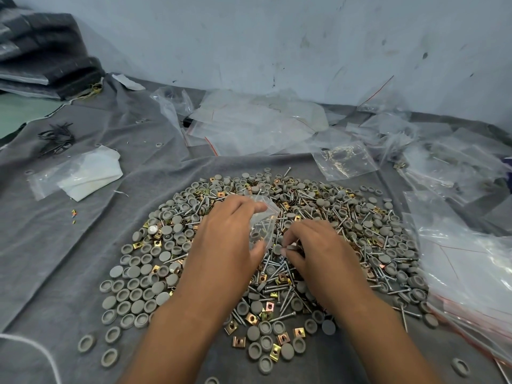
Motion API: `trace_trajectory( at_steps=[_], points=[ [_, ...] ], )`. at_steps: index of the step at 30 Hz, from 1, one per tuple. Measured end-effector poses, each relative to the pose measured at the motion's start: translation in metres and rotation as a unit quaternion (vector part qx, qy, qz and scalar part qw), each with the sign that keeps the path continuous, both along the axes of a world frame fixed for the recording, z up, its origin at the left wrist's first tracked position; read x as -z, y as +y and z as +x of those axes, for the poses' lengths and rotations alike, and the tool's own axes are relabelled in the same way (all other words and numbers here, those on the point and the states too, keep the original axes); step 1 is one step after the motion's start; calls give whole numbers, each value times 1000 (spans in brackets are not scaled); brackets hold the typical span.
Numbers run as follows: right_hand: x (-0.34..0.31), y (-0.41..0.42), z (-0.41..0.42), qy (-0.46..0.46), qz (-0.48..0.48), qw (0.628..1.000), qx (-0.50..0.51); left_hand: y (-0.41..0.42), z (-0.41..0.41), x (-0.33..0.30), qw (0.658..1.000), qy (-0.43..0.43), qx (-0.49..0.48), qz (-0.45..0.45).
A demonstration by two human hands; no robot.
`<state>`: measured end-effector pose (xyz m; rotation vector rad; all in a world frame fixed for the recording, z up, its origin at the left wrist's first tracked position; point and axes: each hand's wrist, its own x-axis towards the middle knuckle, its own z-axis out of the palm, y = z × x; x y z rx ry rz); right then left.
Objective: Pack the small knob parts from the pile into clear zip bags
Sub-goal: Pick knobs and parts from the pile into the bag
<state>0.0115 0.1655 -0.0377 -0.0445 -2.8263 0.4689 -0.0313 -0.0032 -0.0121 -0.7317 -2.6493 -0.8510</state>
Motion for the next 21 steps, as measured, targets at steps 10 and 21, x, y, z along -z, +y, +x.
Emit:
trace_trajectory(
  at_steps=[10, 21],
  points=[
    [-1, 15, -1, -33, -34, 999, 20, -1, 0, 1, 1000, -4, 1, 0],
    [-15, -16, 0, 224, -198, 950, -86, 1, -1, 3, 1000, -9, 10, -5]
  ],
)
